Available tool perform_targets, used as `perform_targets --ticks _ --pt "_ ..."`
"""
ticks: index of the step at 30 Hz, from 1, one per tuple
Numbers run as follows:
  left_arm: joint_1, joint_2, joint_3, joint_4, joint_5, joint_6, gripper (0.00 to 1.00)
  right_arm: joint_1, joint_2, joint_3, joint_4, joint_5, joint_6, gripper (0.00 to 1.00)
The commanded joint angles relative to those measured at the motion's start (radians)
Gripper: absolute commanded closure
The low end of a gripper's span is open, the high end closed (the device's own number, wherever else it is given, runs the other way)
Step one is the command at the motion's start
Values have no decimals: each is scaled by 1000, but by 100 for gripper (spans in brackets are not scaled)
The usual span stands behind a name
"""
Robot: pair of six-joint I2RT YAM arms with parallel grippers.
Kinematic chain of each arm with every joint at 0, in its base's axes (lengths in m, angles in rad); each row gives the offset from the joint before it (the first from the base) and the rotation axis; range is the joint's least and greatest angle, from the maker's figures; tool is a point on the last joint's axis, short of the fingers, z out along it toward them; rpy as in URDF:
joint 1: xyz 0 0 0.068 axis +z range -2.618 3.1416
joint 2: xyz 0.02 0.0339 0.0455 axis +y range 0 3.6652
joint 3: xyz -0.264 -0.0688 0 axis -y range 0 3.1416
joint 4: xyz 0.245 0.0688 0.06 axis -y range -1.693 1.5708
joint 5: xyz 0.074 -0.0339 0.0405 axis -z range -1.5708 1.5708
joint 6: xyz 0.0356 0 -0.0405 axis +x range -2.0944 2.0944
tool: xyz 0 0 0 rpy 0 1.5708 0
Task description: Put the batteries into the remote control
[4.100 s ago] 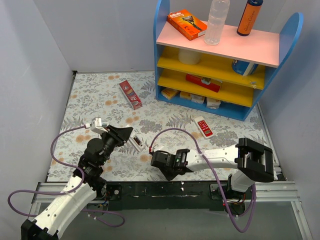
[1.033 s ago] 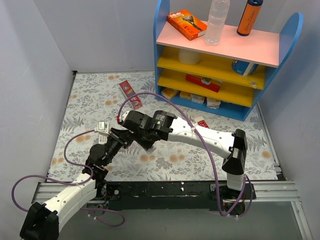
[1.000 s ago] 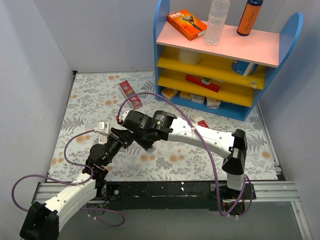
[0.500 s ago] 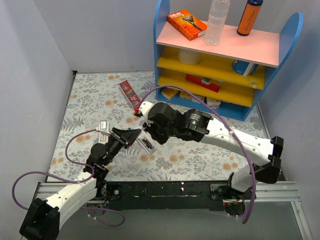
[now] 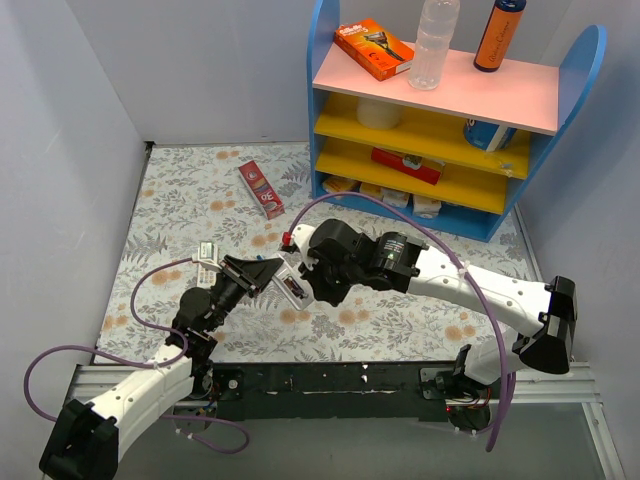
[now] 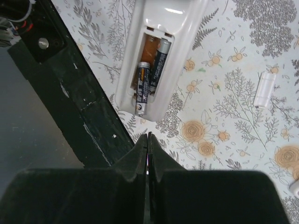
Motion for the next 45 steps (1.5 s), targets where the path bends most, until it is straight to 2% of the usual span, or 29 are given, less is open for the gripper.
perform_targets --ticks 1,26,38,45 --pt "-4 -20 -121 13 14 -130 100 0 -5 6 98 -66 -11 95" --pt "-4 -52 -109 3 28 -133 100 -6 81 43 181 -76 -61 97" --pt "-4 -55 -101 -13 37 -135 100 -12 66 47 113 -79 -168 93" --pt "-4 -52 -98 -17 45 -136 100 -22 6 5 129 -100 -277 87"
